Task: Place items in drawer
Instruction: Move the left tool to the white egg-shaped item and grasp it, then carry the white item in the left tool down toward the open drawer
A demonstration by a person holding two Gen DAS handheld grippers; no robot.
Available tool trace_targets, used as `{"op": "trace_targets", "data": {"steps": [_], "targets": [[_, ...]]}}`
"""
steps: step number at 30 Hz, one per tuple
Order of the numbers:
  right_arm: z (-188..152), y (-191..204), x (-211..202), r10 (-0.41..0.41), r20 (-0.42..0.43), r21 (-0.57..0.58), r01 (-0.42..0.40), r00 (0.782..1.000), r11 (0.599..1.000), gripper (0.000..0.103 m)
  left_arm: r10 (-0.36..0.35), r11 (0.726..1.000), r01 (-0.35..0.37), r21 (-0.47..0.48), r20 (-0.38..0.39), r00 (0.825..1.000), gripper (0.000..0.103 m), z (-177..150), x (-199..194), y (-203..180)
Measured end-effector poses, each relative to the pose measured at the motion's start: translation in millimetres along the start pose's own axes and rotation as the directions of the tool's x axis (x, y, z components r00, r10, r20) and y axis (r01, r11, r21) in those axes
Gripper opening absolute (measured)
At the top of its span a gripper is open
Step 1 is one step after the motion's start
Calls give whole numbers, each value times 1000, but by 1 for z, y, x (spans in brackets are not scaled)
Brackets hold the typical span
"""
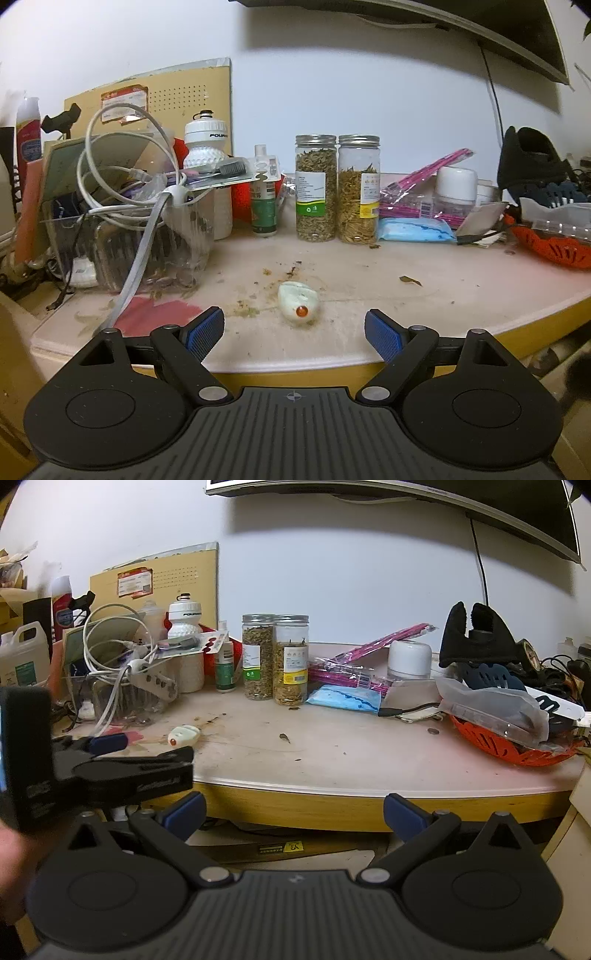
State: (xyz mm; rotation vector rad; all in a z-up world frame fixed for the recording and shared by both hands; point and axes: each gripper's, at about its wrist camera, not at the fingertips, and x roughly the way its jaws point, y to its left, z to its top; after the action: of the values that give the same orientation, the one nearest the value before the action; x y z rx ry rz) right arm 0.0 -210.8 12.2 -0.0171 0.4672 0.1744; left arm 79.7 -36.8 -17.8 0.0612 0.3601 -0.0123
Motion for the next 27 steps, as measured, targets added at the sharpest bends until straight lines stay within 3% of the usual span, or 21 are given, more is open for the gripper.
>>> {"op": "trace_targets", "data": {"steps": [19, 20, 23, 24, 27], "targets": [[3, -1, 5, 34, -9, 23, -34, 999, 999, 102, 0, 1000, 0, 2, -17, 1000, 84, 1, 50, 7], [3, -1, 5, 35, -8, 23, -35, 999, 999, 102, -11, 1000, 11, 2, -15, 1000, 81, 1, 50, 8], [3, -1, 5, 36, -8, 25, -36, 999, 999, 102, -65, 998, 66, 8, -10, 998, 39, 1, 49, 8], [2, -1, 5, 36, -8, 25, -36, 999, 999, 102, -61, 998, 61, 16, -11, 998, 30, 1, 48, 6], [2, -1, 6, 37, -7, 27, -37, 999, 999, 103, -48, 998, 48, 42, -15, 999, 30, 2, 46, 1]]}}
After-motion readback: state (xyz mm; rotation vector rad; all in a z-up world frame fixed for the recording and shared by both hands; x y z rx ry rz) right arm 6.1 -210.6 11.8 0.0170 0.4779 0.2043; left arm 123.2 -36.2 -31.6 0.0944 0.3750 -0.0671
